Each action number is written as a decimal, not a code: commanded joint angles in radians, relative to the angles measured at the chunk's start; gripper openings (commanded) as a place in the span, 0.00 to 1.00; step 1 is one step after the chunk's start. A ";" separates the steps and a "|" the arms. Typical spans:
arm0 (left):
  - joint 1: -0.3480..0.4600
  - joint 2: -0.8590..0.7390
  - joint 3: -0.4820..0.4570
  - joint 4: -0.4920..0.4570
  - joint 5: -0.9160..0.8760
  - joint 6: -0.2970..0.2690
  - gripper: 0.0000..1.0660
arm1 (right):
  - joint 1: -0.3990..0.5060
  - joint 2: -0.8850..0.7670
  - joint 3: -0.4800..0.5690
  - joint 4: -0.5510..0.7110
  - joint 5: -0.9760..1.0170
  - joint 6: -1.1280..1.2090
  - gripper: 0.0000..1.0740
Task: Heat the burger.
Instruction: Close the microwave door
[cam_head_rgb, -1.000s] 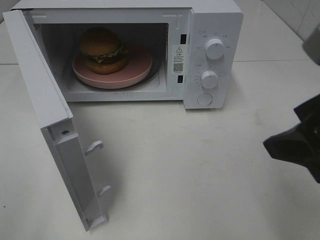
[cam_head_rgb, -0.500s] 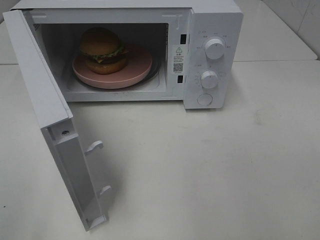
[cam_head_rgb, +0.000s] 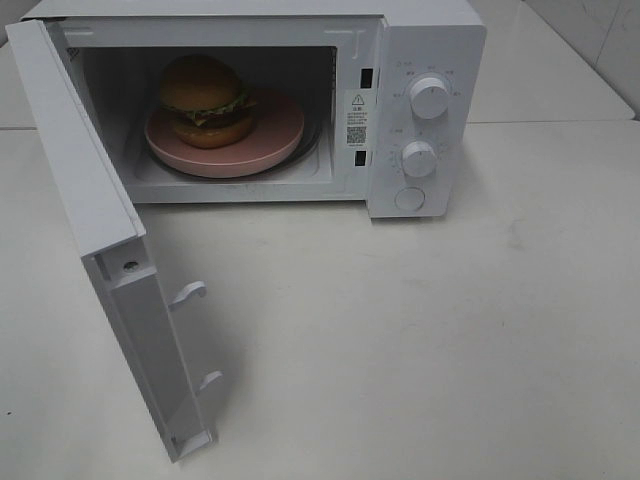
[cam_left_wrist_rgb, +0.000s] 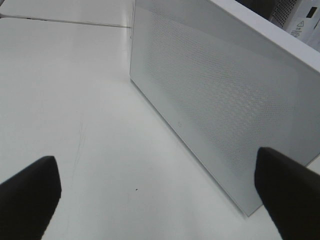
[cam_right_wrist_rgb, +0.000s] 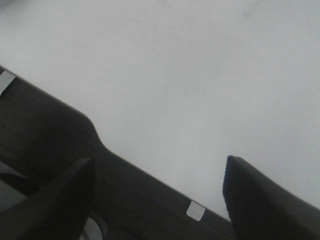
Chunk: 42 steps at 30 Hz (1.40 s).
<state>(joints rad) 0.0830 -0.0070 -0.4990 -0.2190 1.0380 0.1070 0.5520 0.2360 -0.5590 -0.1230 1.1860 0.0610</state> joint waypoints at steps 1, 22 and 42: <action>0.004 -0.017 0.003 0.001 -0.007 0.000 0.92 | -0.068 -0.053 0.009 -0.005 -0.027 0.012 0.66; 0.004 -0.017 0.003 0.001 -0.007 0.000 0.92 | -0.353 -0.267 0.051 0.004 -0.148 0.069 0.66; 0.004 -0.017 0.003 0.001 -0.007 0.000 0.92 | -0.353 -0.266 0.051 0.004 -0.148 0.070 0.66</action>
<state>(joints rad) 0.0830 -0.0070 -0.4990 -0.2190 1.0380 0.1070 0.2030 -0.0050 -0.5090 -0.1190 1.0460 0.1290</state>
